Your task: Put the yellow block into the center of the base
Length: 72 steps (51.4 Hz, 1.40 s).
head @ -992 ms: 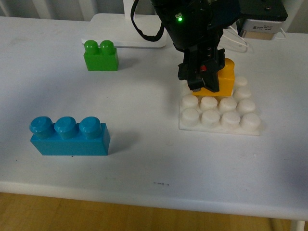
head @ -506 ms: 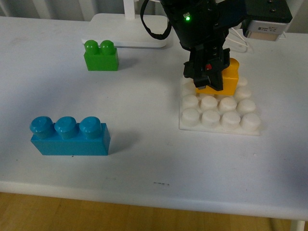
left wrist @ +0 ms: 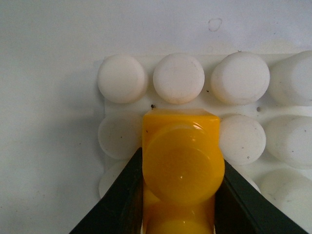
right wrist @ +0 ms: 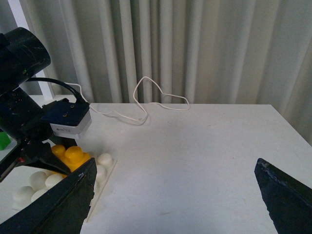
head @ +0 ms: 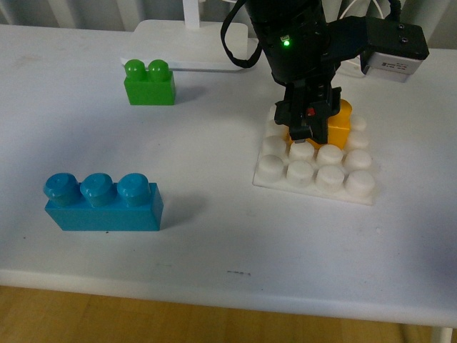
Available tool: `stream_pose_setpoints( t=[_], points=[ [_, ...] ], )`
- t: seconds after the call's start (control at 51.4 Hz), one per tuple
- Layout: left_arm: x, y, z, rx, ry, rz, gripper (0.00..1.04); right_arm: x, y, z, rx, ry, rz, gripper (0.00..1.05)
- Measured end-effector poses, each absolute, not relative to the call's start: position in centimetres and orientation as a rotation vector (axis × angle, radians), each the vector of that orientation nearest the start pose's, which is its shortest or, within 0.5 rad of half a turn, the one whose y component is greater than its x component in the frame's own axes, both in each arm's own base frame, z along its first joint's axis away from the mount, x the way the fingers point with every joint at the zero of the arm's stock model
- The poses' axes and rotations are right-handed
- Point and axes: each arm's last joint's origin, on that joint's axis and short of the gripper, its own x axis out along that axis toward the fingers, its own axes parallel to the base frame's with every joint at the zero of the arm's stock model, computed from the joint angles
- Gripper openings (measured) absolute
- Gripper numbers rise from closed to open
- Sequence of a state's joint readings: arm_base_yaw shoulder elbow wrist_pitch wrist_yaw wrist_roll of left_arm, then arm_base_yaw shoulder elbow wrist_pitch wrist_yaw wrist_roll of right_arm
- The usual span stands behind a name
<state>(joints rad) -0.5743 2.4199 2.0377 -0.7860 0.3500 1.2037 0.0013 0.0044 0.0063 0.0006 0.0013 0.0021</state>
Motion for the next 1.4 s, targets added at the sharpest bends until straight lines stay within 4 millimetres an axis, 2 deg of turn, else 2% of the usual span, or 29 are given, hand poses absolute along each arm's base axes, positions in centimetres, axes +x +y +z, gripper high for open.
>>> stream_pose_setpoints(
  t=[0.894,1.128,1.303,1.4],
  points=[
    [41.9,-28.2,15.0,1.092,0.541,-1.434,0.32,9.8,0.0,16.5,0.002,-0.003,0.0,0.95],
    [42.0,-27.7,15.8,1.09,0.531,-1.387,0.74,9.8,0.0,16.5,0.002,-0.002,0.0,0.95],
    [41.6,-27.2,17.1,1.092,0.514,-1.371,0.99,9.8,0.0,16.5,0.002,-0.002,0.0,0.95],
    [41.3,-26.9,18.5,1.096,0.488,-1.357,0.98,9.8,0.0,16.5,0.002,-0.002,0.0,0.95]
  ],
)
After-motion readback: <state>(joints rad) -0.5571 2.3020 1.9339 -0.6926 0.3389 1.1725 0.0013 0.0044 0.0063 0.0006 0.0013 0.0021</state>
